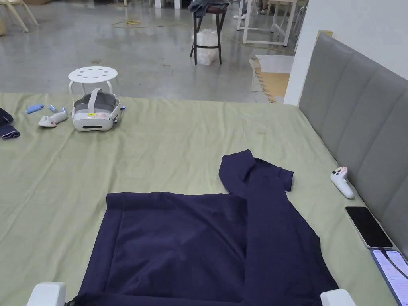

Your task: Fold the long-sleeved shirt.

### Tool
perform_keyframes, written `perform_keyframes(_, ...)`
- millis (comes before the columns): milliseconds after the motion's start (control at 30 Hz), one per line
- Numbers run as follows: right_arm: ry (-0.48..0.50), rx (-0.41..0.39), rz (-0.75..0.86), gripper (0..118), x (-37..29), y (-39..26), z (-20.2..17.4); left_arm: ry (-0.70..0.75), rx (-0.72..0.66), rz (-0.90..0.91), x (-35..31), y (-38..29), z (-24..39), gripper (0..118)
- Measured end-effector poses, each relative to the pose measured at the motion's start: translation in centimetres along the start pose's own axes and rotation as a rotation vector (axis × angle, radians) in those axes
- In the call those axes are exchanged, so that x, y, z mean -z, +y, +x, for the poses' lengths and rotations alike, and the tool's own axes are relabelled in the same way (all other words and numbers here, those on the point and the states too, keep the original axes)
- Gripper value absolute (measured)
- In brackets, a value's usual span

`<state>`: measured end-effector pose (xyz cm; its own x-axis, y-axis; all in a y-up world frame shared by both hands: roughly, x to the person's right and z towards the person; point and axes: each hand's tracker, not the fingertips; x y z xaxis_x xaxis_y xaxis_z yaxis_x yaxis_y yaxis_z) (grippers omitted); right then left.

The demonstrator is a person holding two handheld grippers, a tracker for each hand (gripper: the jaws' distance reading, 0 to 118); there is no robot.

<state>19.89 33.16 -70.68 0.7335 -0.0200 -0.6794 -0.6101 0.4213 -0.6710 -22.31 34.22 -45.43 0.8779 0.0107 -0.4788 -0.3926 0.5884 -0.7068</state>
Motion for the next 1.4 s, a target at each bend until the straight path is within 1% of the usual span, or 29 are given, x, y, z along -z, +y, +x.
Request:
perform_keyframes(33, 0.003, -0.004, -0.008, 0, 0.2, 0.2, -0.1, 0.008, 0.008, 0.011, -0.2, 0.2, 0.2, 13)
perform_keyframes(67, 0.004, -0.010, -0.012, 0, 0.1, 0.3, -0.2, 0.006, -0.007, 0.023, -0.5, 0.7, 0.1, 22)
perform_keyframes(100, 0.003, -0.017, -0.005, 8, -0.3, 0.5, -0.4, -0.001, -0.029, 0.037, -0.8, 1.1, 0.0, 54)
perform_keyframes(133, 0.017, -0.019, 0.010, 32, -0.8, 0.7, -0.2, -0.026, -0.060, 0.053, -1.3, 1.8, -0.4, 87)
perform_keyframes(167, 0.038, -0.001, 0.039, 72, -1.5, 1.1, -0.1, -0.054, -0.072, 0.059, -1.7, 2.4, -0.6, 111)
perform_keyframes(200, 0.050, 0.014, 0.075, 116, -2.2, 1.6, -0.1, -0.045, -0.050, 0.066, -2.6, 2.4, -0.9, 105)
perform_keyframes(233, 0.046, 0.013, 0.115, 118, -3.0, 2.2, 0.0, -0.062, -0.044, 0.132, -6.5, 2.4, -0.4, 103)
perform_keyframes(267, 0.082, 0.011, 0.198, 114, -4.3, 3.2, 0.3, -0.059, -0.026, 0.159, -8.1, 3.2, 0.1, 104)
perform_keyframes(300, 0.062, 0.014, 0.227, 112, -5.0, 4.2, 0.7, -0.048, -0.025, 0.155, -10.3, 4.7, 0.6, 105)
perform_keyframes(333, 0.037, 0.027, 0.232, 110, -5.3, 5.3, 1.0, -0.040, -0.020, 0.173, -6.9, 5.9, -0.4, 102)
perform_keyframes(367, 0.029, 0.032, 0.239, 100, -5.7, 6.5, 1.4, -0.048, -0.018, 0.208, -6.0, 7.3, -0.6, 90)
perform_keyframes(400, 0.032, 0.032, 0.258, 64, -6.1, 7.4, 1.1, -0.062, -0.012, 0.238, -6.1, 8.3, -0.5, 50)
perform_keyframes(433, 0.033, 0.025, 0.289, 23, -6.3, 8.5, 1.3, -0.078, -0.004, 0.257, -5.9, 9.5, -0.4, 9)
perform_keyframes(467, 0.024, 0.016, 0.299, 1, -6.3, 9.7, 1.5, -0.076, 0.012, 0.266, -5.5, 10.9, -0.1, 7)
perform_keyframes(533, 0.006, 0.006, 0.306, 1, -6.5, 12.4, 1.7, -0.044, 0.045, 0.278, -4.4, 13.0, 0.3, 4)
perform_keyframes(633, 0.015, -0.031, 0.346, 1, -6.8, 17.7, 2.5, -0.083, 0.041, 0.292, -2.2, 17.8, 0.8, 4)
perform_keyframes(667, -0.019, 0.004, 0.381, 1, -7.0, 19.7, 3.0, -0.093, 0.037, 0.298, -1.3, 19.2, 0.9, 4)
perform_keyframes(767, -0.026, 0.016, 0.420, 1, -5.9, 27.3, 4.6, -0.102, 0.027, 0.294, 1.6, 23.1, 1.3, 4)
perform_keyframes(900, -0.069, 0.037, 0.363, 1, 0.6, 39.2, 6.9, -0.105, 0.029, 0.277, 5.9, 25.8, 1.7, 4)
perform_keyframes(933, -0.079, 0.045, 0.348, 8, 2.8, 41.4, 7.1, -0.105, 0.033, 0.272, 6.7, 25.9, 1.7, 4)
perform_keyframes(967, -0.064, 0.065, 0.294, 24, 5.4, 43.8, 7.7, -0.103, 0.029, 0.268, 7.4, 25.8, 1.8, 4)
perform_keyframes(1000, -0.056, 0.092, 0.255, 51, 7.7, 45.5, 8.2, -0.112, 0.018, 0.263, 8.0, 25.8, 1.6, 4)
perform_keyframes(1033, -0.057, 0.109, 0.203, 65, 10.6, 47.3, 8.7, -0.130, 0.009, 0.258, 8.6, 25.4, 1.5, 4)
perform_keyframes(1067, -0.060, 0.119, 0.177, 69, 12.6, 48.1, 8.9, -0.133, -0.001, 0.250, 9.2, 25.1, 1.5, 4)
perform_keyframes(1100, -0.052, 0.110, 0.155, 67, 14.5, 48.8, 9.0, -0.130, -0.010, 0.241, 9.6, 24.6, 1.5, 4)
perform_keyframes(1167, -0.072, 0.132, 0.091, 69, 18.6, 49.9, 8.8, -0.119, -0.017, 0.227, 10.1, 23.6, 1.6, 4)
perform_keyframes(1233, -0.070, 0.145, 0.069, 79, 21.9, 50.0, 9.1, -0.098, -0.011, 0.213, 10.7, 22.6, 1.9, 4)
perform_keyframes(1300, -0.101, 0.192, 0.032, 82, 24.7, 49.9, 8.7, -0.094, -0.015, 0.206, 11.3, 21.7, 1.6, 4)
perform_keyframes(1400, -0.118, 0.146, -0.011, 79, 26.7, 49.2, 8.2, -0.111, -0.030, 0.188, 11.4, 21.0, 1.7, 4)
